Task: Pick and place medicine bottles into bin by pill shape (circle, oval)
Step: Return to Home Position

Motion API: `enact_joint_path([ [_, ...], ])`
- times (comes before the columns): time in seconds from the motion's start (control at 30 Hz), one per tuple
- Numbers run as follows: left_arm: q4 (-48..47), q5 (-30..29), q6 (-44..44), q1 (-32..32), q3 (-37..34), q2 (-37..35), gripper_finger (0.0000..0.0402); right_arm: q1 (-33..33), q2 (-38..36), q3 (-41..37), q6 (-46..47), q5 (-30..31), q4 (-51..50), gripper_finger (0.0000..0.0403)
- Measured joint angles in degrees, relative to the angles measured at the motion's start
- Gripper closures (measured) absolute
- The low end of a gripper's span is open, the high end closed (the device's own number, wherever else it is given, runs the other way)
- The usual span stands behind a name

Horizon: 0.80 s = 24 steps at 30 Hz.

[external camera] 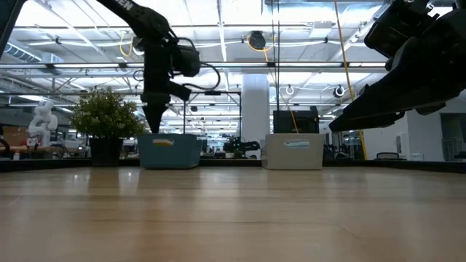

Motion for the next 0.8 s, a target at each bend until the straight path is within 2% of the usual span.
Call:
enact_joint_path([
  [0.2,-0.82,-0.85,-0.63,-2.01,0.37,-5.47,0.0115,-0.23,0.00,0.00,0.45,0.00,0.02,0.0062],
  [0.47,-0.23,-2.33,-4.36,-7.33,0.36,-18.41,0.0115,-3.64,-0.03,-0.01,-4.21,0.22,1.14,0.0074],
  [0.63,1.53,-2.09,-6.66,-12.95,-1.90,-26.36,0.0115,-6.65,-2.42,-0.02,-10.27,0.20,2.64,0.0121],
  [0.8,6.69,-6.88,-7.03,-19.58,-7.70,-34.51,0.0140,-9.48,-8.66,-0.02,-17.20,0.28,2.98,0.0194],
])
